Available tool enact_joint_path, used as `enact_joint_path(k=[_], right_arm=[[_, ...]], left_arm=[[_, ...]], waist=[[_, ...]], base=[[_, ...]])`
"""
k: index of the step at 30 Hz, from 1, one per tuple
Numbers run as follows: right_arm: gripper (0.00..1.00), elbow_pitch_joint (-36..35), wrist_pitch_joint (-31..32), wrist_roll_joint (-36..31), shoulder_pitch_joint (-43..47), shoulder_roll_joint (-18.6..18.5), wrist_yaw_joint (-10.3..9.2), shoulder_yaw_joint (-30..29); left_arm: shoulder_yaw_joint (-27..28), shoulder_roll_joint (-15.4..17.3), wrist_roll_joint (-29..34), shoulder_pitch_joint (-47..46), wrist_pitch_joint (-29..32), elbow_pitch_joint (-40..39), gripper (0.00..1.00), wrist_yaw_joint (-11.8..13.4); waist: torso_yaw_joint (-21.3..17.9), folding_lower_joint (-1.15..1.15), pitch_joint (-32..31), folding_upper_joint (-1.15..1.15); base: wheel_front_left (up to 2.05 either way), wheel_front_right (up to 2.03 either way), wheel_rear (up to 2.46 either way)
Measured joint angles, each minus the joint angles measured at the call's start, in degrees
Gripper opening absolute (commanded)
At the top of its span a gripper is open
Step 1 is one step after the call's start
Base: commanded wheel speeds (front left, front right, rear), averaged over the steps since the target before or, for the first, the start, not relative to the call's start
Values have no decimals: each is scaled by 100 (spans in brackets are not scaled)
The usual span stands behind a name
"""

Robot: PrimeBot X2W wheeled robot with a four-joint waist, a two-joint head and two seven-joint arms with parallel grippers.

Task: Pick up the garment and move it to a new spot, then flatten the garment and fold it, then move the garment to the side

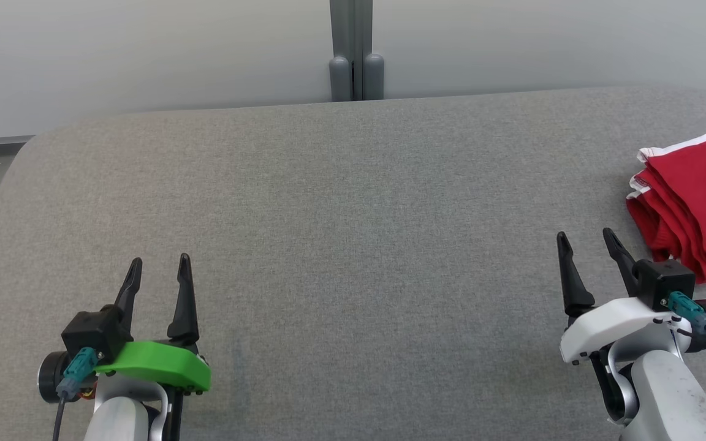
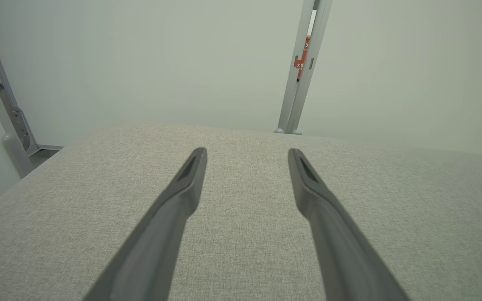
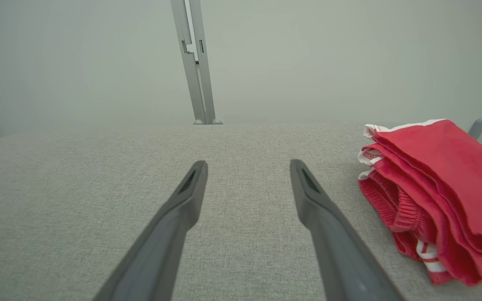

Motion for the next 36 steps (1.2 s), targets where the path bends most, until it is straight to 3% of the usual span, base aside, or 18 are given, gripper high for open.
enact_joint_path(k=[9,10,17,36], right_arm=[[100,-1,24,4,0,-2,0,73],[0,-2,24,4,0,-5,0,82],[0,304,80,85,282,108,0,78],[0,30,502,2067,367,178,0,-100]], left_arm=[[-2,-1,-52,9,0,-16,100,32],[-4,-1,-58,10,0,-8,0,32],[2,-48,-131,232,56,320,0,32],[155,-49,-2006,266,561,59,0,32]], waist=[[-14,0,-41,0],[-20,0,-43,0],[-25,0,-46,0],[-55,0,-68,0]], base=[[0,0,0],[0,0,0],[0,0,0],[0,0,0]])
